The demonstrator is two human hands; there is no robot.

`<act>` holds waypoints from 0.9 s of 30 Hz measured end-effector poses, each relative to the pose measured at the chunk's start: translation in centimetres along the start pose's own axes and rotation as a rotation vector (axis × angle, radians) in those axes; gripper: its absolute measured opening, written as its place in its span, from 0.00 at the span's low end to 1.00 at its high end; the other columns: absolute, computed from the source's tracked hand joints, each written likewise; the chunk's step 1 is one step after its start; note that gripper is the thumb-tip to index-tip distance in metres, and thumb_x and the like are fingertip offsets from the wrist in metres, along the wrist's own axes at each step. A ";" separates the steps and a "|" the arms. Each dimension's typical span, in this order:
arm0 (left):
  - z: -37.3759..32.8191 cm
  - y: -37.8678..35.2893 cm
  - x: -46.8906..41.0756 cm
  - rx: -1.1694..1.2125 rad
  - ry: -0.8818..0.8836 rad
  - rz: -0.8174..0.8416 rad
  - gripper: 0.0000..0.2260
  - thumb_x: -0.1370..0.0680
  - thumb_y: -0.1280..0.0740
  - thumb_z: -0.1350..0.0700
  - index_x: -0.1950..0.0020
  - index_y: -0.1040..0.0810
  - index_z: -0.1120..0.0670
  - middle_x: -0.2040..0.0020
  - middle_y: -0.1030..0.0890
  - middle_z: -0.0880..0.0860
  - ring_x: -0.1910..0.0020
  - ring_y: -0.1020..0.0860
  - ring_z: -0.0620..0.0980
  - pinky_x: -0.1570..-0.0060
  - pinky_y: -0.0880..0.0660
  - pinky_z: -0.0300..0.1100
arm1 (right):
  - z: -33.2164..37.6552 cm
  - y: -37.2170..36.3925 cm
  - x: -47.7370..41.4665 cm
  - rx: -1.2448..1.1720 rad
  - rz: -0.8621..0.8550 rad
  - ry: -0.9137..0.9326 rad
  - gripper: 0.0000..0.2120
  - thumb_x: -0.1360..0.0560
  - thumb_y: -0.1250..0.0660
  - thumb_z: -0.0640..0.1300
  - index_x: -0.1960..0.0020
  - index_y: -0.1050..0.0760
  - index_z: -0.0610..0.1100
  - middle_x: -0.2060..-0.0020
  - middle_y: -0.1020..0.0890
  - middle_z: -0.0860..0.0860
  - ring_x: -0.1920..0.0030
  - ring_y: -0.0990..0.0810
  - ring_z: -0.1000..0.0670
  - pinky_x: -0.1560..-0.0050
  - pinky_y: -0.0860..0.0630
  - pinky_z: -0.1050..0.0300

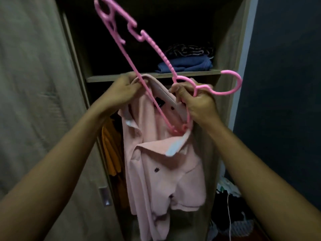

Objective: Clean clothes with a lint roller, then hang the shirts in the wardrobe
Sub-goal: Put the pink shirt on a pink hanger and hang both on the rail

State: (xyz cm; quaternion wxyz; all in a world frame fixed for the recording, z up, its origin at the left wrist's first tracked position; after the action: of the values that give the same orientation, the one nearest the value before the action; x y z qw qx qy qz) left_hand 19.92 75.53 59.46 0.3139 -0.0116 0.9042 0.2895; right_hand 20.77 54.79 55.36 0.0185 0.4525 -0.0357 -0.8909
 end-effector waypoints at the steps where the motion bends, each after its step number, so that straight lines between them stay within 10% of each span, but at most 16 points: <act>1: 0.0 0.8 0.5 -0.017 -0.042 0.068 0.08 0.18 0.36 0.62 0.46 0.19 0.53 0.54 0.17 0.44 0.56 0.20 0.33 0.54 0.26 0.28 | -0.2 0.5 -0.5 0.058 0.057 -0.004 0.06 0.25 0.29 0.56 0.61 0.16 0.62 0.63 0.18 0.49 0.64 0.21 0.58 0.58 0.23 0.60; 6: 4.4 3.7 1.8 -0.369 0.028 0.264 0.18 0.20 0.34 0.64 0.35 0.22 0.47 0.35 0.22 0.47 0.35 0.24 0.44 0.34 0.28 0.42 | -1.4 1.9 -0.8 0.351 0.410 -0.066 0.11 0.27 0.29 0.60 0.59 0.15 0.54 0.61 0.20 0.46 0.62 0.18 0.49 0.59 0.21 0.49; 14: 9.8 4.6 2.9 -0.597 0.199 0.131 0.09 0.28 0.29 0.64 0.57 0.23 0.51 0.59 0.21 0.52 0.60 0.23 0.52 0.61 0.25 0.46 | -4.1 3.7 0.5 0.715 0.659 -0.298 0.10 0.27 0.31 0.64 0.63 0.22 0.61 0.60 0.23 0.59 0.62 0.22 0.59 0.67 0.29 0.67; 20: 7.7 2.9 3.8 -0.125 0.214 0.183 0.18 0.27 0.35 0.69 0.68 0.35 0.50 0.73 0.33 0.47 0.73 0.34 0.44 0.74 0.36 0.37 | -6.0 2.9 1.9 0.792 0.887 -0.371 0.16 0.30 0.27 0.63 0.62 0.18 0.50 0.70 0.19 0.56 0.71 0.24 0.59 0.70 0.27 0.62; 27: 6.3 -0.7 3.9 0.033 0.203 0.084 0.15 0.27 0.32 0.65 0.69 0.34 0.54 0.77 0.35 0.46 0.79 0.36 0.39 0.79 0.38 0.30 | -4.0 1.5 0.4 0.167 0.517 -0.308 0.09 0.30 0.21 0.48 0.59 0.14 0.42 0.64 0.13 0.45 0.64 0.17 0.50 0.62 0.23 0.61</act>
State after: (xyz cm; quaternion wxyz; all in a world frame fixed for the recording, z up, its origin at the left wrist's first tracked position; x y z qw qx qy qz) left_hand 20.45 78.90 52.84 0.2083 0.0023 0.9357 0.2849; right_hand 23.76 53.08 52.81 0.2016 0.2879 -0.2248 -0.9088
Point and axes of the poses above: each hand's wrist, its own x-axis away from the middle knuckle, its own y-axis out of the back of the hand, z = x × y, the point moved 4 cm from there along -x, towards the middle knuckle
